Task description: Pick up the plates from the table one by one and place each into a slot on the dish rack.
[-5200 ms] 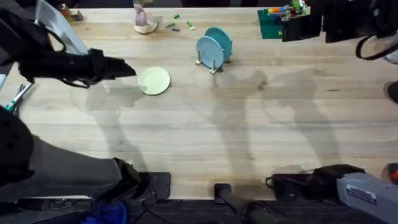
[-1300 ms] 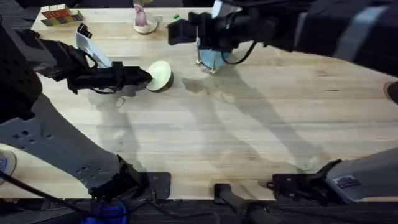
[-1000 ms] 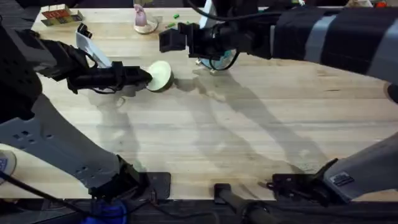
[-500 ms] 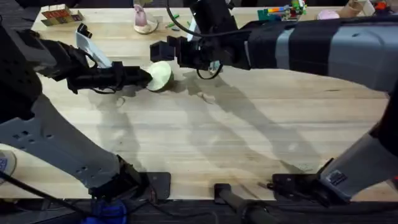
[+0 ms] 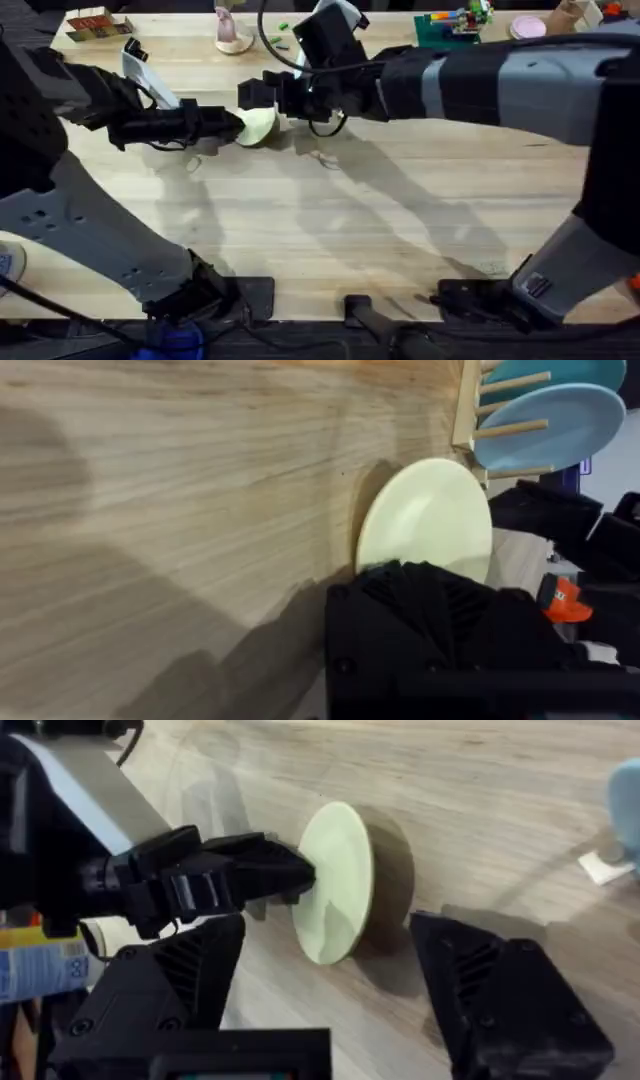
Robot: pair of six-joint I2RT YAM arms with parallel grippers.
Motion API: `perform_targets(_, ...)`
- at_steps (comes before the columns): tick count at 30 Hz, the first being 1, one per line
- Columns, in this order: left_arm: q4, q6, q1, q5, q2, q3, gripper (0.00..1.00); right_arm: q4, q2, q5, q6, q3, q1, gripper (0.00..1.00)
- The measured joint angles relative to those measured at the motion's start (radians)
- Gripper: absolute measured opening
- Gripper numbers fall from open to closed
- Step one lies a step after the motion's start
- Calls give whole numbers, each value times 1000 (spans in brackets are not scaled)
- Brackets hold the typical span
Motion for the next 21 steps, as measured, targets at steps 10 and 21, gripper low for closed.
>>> perform_targets(10,0,0,0,0,0,0,38,50,43,79,95,0,33,990)
perform_targets(21,0,0,0,0,0,0,38,125,78,93,166,0,53,930)
